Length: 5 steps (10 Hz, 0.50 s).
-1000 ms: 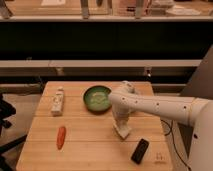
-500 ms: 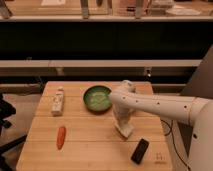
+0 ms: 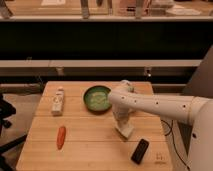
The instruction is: Wipe the white sponge on the table
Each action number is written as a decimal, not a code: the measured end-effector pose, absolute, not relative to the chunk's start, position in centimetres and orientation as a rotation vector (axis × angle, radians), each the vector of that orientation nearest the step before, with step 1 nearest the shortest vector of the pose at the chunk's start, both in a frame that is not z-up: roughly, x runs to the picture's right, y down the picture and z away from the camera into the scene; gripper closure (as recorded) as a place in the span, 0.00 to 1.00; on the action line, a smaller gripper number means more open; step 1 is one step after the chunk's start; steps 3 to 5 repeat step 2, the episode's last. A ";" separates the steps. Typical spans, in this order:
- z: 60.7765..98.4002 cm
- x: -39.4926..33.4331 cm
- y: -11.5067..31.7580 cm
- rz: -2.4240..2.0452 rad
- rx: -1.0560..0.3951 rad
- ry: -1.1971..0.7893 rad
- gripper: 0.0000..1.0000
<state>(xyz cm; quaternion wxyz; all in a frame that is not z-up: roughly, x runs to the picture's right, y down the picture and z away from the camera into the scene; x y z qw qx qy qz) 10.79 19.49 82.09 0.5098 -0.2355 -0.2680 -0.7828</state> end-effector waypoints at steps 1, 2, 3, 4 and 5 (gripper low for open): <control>82.1 11.0 19.5 -1.899 -0.568 -0.649 0.99; 82.0 11.1 19.6 -1.910 -0.569 -0.654 0.99; 82.0 11.1 19.6 -1.910 -0.569 -0.654 0.99; 82.0 11.1 19.6 -1.910 -0.569 -0.654 0.99; 82.0 11.1 19.6 -1.910 -0.569 -0.654 0.99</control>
